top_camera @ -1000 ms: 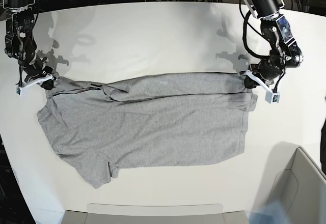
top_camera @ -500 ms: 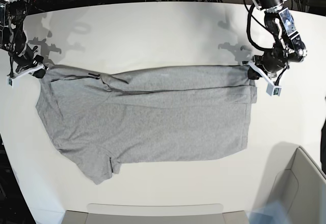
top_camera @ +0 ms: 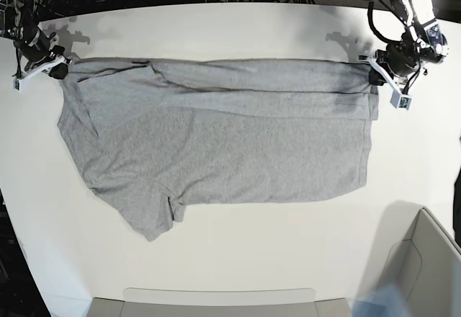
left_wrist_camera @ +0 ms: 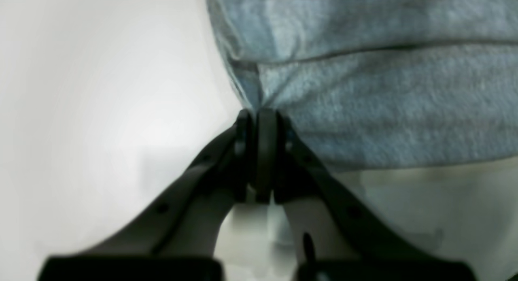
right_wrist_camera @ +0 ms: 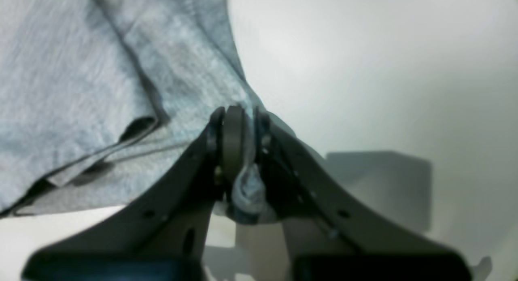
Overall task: Fold the T-shirt properly
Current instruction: 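Drag the folded shirt back toward the robot with both grippers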
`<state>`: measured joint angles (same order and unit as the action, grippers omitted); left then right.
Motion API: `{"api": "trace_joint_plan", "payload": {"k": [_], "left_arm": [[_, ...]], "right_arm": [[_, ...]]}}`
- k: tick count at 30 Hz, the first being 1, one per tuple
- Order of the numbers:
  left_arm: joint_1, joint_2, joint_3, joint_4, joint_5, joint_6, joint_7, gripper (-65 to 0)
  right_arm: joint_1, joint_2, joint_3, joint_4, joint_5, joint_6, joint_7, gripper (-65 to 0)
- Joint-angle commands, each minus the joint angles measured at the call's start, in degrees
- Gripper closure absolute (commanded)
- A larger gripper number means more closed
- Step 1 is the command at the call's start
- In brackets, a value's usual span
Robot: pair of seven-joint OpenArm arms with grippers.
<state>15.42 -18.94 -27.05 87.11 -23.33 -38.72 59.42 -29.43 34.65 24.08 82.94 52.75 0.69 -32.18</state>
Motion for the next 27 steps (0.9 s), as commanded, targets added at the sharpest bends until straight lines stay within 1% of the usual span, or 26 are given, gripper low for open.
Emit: {"api": "trace_joint_plan", "payload": {"k": [1,3,6,14,16,18,21,24,25,27], "left_arm": [[2.29,-1.06,-1.04,-0.30,3.77,-1.28,4.54,0.0],[3.88,-1.15,-3.41,-0.47,3.95,-1.28,4.71,0.0],[5.81,-1.15,-4.82,-0.30,3.95,-1.28,4.80,0.0],[10.47,-1.06,-4.82,-0.21,3.95,-1.28,4.36,0.0],[11.35,-1.06,-4.91,-0.21,3.95,-1.28,3.40,0.0],[12.32,-1.06,-4.91,-0.21,3.95,-1.28,1.37,0.0],[12.32,-0.97,-4.82,-0.21,3.95,-1.28,1.02,0.0],[12.14,-0.97,-4.82,-0.12,3.95,-1.28,1.02,0.0],[12.14,-0.97,-4.82,0.49,3.95,-1.28,1.02,0.0],[12.14,-0.97,-4.82,3.04,3.95,-1.28,1.11,-0.7]], "right_arm": [[-1.03,1.43,0.94,0.62,-0.84,-0.64,-0.74,0.0],[-3.32,1.43,1.46,2.47,-0.84,-0.56,-0.74,0.0],[-5.87,1.26,1.46,5.55,-0.84,-0.56,-0.74,0.0],[-8.50,1.08,0.94,7.57,-1.10,-0.56,-1.00,0.0],[-8.94,0.99,0.94,7.66,-2.69,-0.56,-1.00,0.0],[-8.59,-0.41,0.94,7.66,-4.88,-0.56,-1.00,0.0],[-7.62,-2.61,0.94,9.33,-9.37,-0.56,-1.09,0.0],[-6.83,-5.86,1.02,11.70,-13.41,-0.56,-1.09,0.0],[-6.31,-6.57,1.02,12.40,-14.29,-0.56,-1.09,-1.3],[-5.69,-7.71,1.29,13.28,-15.78,-0.56,-1.18,-7.7]]}}
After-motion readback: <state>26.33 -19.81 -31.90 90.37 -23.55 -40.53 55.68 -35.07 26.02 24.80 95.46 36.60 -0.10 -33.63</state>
